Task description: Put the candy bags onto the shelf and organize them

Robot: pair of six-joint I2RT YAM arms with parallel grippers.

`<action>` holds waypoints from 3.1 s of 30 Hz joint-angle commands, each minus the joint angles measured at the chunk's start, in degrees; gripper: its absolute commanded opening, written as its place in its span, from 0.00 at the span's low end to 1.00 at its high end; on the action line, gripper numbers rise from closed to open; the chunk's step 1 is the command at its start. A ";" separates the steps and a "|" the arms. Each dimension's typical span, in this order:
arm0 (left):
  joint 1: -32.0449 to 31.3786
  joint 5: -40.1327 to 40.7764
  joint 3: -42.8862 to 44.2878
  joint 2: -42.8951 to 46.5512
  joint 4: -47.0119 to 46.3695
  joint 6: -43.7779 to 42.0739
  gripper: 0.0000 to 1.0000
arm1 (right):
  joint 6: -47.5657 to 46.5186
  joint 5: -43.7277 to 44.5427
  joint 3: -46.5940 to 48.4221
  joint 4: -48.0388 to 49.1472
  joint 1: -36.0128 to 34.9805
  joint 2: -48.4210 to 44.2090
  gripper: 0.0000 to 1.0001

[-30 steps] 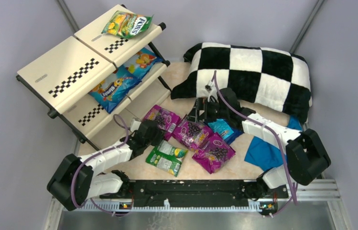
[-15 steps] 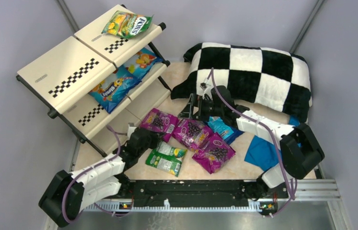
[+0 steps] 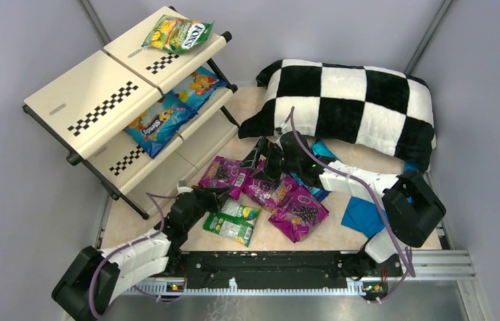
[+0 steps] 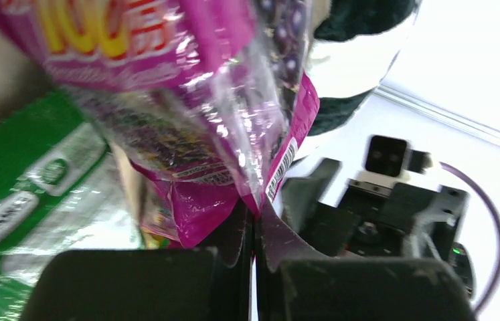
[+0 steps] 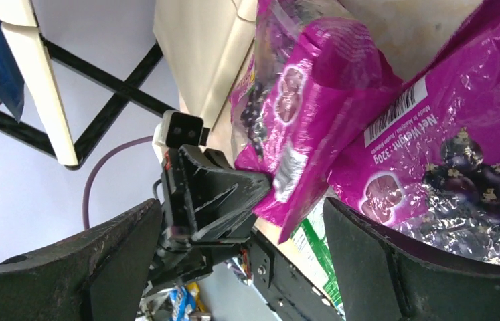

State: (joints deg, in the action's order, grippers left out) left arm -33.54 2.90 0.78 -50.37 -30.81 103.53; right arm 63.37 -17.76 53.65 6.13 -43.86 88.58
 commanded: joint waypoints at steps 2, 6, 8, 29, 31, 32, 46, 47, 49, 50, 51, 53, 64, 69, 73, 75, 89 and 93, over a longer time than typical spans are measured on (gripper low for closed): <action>-0.18 -6.56 -2.82 0.71 -17.06 4.49 0.00 | 5.79 5.78 -0.83 0.29 -2.49 0.48 0.89; 0.17 -8.61 -2.78 0.88 -17.93 5.31 0.00 | 7.69 7.83 -1.53 0.70 -3.34 1.05 0.89; 0.23 -9.71 -2.95 0.76 -17.94 5.50 0.00 | 8.28 8.72 -1.71 1.01 -3.34 1.53 0.89; 0.23 -18.69 -1.77 -2.47 -19.20 2.77 0.02 | 13.07 10.19 0.40 6.48 -6.40 9.68 0.65; 0.22 -19.41 -1.45 -2.09 -18.19 2.13 0.03 | 13.26 10.33 0.34 7.79 -6.36 9.96 0.64; 0.23 -19.75 -1.37 -1.80 -17.66 1.90 0.05 | 13.27 10.17 0.25 9.05 -6.41 10.20 0.61; 0.50 -15.84 12.40 18.10 22.84 -21.87 0.81 | 15.46 12.03 -1.07 15.55 -6.42 9.71 0.43; 0.56 -14.07 15.00 19.79 27.50 -25.31 0.85 | 15.55 12.30 -1.21 15.86 -6.42 9.61 0.43; 0.58 -10.21 20.60 22.17 35.35 -33.53 0.90 | 15.76 12.91 -1.35 17.08 -6.32 9.31 0.43; 0.58 -9.01 23.36 22.67 37.16 -38.20 0.92 | 15.85 12.95 -1.25 18.04 -6.33 9.33 0.43; 0.58 -8.25 26.79 22.34 38.60 -42.90 0.95 | 15.94 13.02 -0.96 18.72 -6.23 9.46 0.42; 0.57 -7.42 34.26 20.10 41.68 -53.43 0.98 | 16.49 13.24 -0.18 19.68 -6.14 9.79 0.42; 0.57 -16.62 78.85 -2.08 47.89 -92.60 0.99 | 20.93 13.26 6.52 25.60 -4.81 14.02 0.36; 0.58 -18.45 83.96 -5.26 39.95 -98.55 0.99 | 22.17 12.76 9.88 27.96 -3.54 15.99 0.35; 0.57 -17.75 84.89 -6.93 35.59 -102.27 0.99 | 22.01 12.20 11.69 27.95 -1.68 16.18 0.35; 0.58 -16.41 83.86 -6.77 34.15 -104.30 0.99 | 22.19 12.48 12.24 28.54 -1.12 16.30 0.35; 0.50 -10.55 67.77 0.53 22.24 -108.64 0.99 | 19.05 18.07 34.45 31.53 -1.67 34.79 0.35; 0.52 -11.62 63.82 2.81 20.40 -107.73 0.99 | 18.61 21.03 40.66 31.58 -2.41 41.39 0.35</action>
State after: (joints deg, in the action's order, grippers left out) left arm -32.97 -8.54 67.42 -50.09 -3.77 -3.31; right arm 82.56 -0.60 85.97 27.92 -45.19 127.04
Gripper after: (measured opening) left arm 0.987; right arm 0.355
